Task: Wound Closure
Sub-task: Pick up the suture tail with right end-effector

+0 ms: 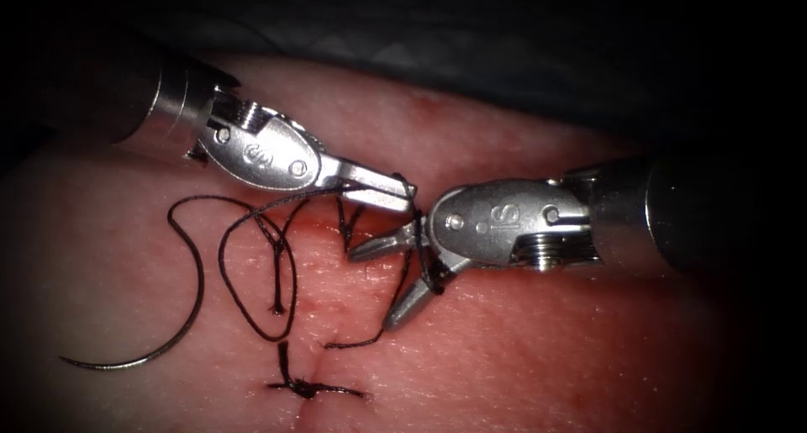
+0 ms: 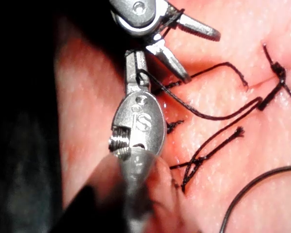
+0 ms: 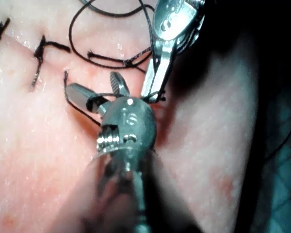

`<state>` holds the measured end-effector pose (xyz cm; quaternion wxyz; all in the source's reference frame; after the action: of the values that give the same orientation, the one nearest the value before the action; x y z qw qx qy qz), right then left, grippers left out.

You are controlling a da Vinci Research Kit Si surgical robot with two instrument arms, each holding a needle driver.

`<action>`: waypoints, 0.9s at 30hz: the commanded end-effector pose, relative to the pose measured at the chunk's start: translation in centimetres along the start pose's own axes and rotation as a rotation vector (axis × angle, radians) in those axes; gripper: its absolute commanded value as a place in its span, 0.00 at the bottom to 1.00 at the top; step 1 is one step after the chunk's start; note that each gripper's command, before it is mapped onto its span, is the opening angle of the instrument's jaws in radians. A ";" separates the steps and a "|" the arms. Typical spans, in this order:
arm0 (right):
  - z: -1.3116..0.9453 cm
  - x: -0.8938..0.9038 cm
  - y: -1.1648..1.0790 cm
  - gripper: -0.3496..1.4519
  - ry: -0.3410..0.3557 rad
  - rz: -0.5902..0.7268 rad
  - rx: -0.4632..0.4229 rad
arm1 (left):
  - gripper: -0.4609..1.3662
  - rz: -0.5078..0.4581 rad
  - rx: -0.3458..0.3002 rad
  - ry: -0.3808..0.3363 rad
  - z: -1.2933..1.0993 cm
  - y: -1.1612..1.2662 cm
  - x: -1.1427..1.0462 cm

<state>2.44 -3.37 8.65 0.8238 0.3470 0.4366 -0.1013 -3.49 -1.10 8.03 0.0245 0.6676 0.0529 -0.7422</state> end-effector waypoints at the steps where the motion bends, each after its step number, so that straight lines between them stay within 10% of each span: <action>1: 0.04 0.01 0.00 0.61 -0.014 -0.004 0.016 | 0.06 0.001 -0.001 -0.004 -0.01 0.01 0.00; 27: 0.69 -0.16 -0.07 0.47 -0.228 0.052 0.203 | 0.06 0.005 0.011 -0.027 -0.25 0.37 -0.06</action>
<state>2.75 -3.90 9.01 0.8310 0.4268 0.3170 -0.1637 -3.19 -1.44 8.06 0.0224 0.6578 0.0450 -0.7515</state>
